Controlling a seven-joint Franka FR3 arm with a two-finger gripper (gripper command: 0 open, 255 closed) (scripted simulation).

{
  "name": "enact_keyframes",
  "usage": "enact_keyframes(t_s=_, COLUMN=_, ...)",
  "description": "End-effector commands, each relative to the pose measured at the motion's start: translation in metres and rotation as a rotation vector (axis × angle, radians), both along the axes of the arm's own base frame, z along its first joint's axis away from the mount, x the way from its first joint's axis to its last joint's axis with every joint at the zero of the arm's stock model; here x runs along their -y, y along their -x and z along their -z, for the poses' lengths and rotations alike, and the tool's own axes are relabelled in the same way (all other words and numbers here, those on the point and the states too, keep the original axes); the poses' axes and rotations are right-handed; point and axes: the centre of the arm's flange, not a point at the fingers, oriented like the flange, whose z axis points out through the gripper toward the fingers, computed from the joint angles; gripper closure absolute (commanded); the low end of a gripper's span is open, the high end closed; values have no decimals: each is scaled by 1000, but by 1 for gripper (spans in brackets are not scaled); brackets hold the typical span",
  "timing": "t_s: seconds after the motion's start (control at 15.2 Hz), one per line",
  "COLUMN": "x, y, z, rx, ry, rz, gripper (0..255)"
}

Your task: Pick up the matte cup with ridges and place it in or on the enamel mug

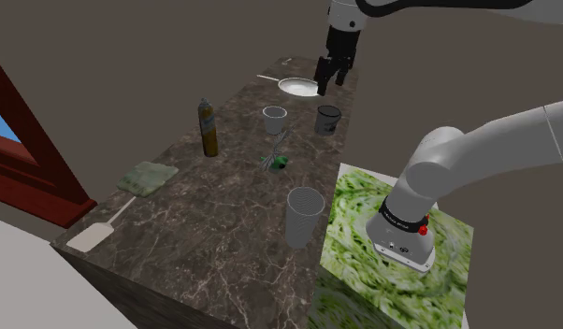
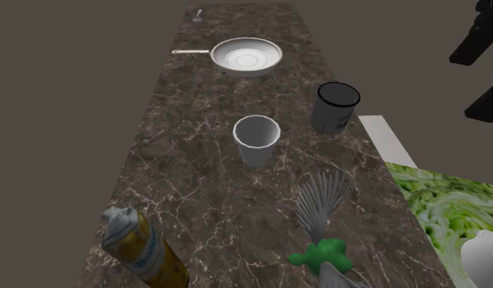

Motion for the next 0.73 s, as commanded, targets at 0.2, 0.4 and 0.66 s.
enact_keyframes(t_s=0.2, x=-4, y=-35, z=22, rx=-10, ry=10, rz=25, gripper=0)
enact_keyframes(t_s=0.4, x=-7, y=-70, z=43, rx=-19, ry=20, rz=49, gripper=0)
enact_keyframes(t_s=0.66, x=-9, y=-116, z=73, rx=-32, ry=33, rz=82, gripper=0)
